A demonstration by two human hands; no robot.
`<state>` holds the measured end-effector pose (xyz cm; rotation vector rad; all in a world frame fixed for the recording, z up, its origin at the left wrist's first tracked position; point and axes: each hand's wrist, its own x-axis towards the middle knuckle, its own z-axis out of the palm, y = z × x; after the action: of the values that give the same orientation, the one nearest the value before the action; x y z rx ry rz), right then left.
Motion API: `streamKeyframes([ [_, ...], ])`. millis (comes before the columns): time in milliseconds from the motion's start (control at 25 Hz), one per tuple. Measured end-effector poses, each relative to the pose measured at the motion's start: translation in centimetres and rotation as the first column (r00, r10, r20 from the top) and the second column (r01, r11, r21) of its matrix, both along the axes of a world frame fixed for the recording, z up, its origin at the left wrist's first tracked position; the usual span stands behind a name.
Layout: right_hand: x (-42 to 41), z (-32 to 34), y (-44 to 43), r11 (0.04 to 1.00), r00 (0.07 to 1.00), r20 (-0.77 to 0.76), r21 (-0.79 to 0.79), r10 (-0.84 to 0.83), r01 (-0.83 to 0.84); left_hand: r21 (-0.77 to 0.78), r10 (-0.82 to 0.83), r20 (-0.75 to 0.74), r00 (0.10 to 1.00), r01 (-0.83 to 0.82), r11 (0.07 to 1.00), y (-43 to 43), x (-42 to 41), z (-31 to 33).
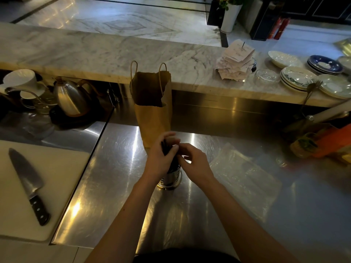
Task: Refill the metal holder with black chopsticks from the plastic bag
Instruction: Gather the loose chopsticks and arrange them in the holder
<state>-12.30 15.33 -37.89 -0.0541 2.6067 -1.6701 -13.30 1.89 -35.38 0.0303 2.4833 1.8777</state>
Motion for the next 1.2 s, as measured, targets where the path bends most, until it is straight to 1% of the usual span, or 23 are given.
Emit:
streamKeyframes([
  [80,0.2,0.4,-0.1,1.000,1.000,-0.007,-0.031,-0.004,0.003,-0.025,0.072,-0.120,0.990,-0.076,0.997,0.0,-0.1,0.5],
  [160,0.2,0.7,-0.3,0.999,1.000,-0.013,-0.041,0.003,-0.003,-0.078,0.093,-0.221,0.971,-0.112,0.991,-0.2,-0.5,0.7],
  [200,0.2,0.8,-0.4,0.999,1.000,-0.026,-0.028,0.015,-0.016,-0.150,0.068,-0.254,0.965,-0.109,0.983,-0.4,-0.6,0.4],
  [240,0.1,0.7,-0.4,0.999,0.999,-0.039,-0.004,0.032,-0.032,-0.254,0.020,-0.272,0.962,-0.092,0.963,-0.6,-0.7,-0.1],
  [280,0.0,0.6,-0.4,0.999,0.998,-0.045,0.024,0.050,-0.049,-0.369,-0.045,-0.258,0.965,-0.055,0.928,-0.8,-0.8,-0.8],
  [360,0.1,0.1,-0.4,0.996,0.997,-0.049,0.068,0.066,-0.063,-0.548,-0.175,-0.162,0.971,0.060,0.834,-1.3,-0.7,-2.6],
  [440,0.3,-0.4,-0.3,0.996,0.997,-0.044,0.069,0.059,-0.056,-0.671,-0.255,-0.114,0.960,0.115,0.733,-1.7,-0.5,-4.1],
  [480,0.4,-0.6,-0.2,0.997,0.998,-0.036,0.062,0.052,-0.050,-0.691,-0.261,-0.113,0.959,0.113,0.714,-1.8,-0.4,-4.5],
  [600,0.6,-0.8,-0.1,0.999,0.999,-0.031,0.049,0.018,-0.016,-0.639,-0.189,-0.144,0.971,0.055,0.768,-1.7,0.1,-4.4],
  [640,0.8,-0.7,0.0,0.999,0.999,-0.038,0.051,0.002,0.000,-0.636,-0.177,-0.159,0.971,0.036,0.771,-1.6,0.3,-4.2],
  [760,1.2,-0.8,0.4,0.997,1.000,-0.024,0.074,0.020,-0.018,-0.708,-0.239,-0.135,0.961,0.076,0.702,-1.4,0.7,-4.2],
  [800,1.4,-0.8,0.6,0.998,1.000,-0.015,0.068,0.019,-0.018,-0.722,-0.246,-0.128,0.961,0.080,0.687,-1.4,0.7,-4.2],
  [840,1.6,-0.8,0.9,0.999,1.000,-0.016,0.055,0.000,0.001,-0.716,-0.233,-0.134,0.963,0.068,0.695,-1.3,0.8,-3.9],
  [960,2.2,-0.2,2.2,0.991,0.990,-0.049,-0.002,-0.132,0.132,-0.627,-0.159,-0.256,0.953,-0.039,0.778,-0.4,1.1,-2.1],
  [1040,2.6,0.2,3.4,0.980,0.976,-0.087,0.013,-0.199,0.201,-0.525,-0.112,-0.335,0.935,-0.087,0.847,0.9,2.2,-1.1],
  [1120,2.9,0.1,5.1,0.959,0.955,-0.119,0.055,-0.272,0.280,-0.416,-0.101,-0.365,0.926,-0.065,0.907,2.9,3.4,-0.5],
  [1200,3.3,-0.2,7.3,0.930,0.930,-0.130,0.091,-0.344,0.357,-0.326,-0.128,-0.367,0.921,0.001,0.945,5.1,4.8,-0.8],
])
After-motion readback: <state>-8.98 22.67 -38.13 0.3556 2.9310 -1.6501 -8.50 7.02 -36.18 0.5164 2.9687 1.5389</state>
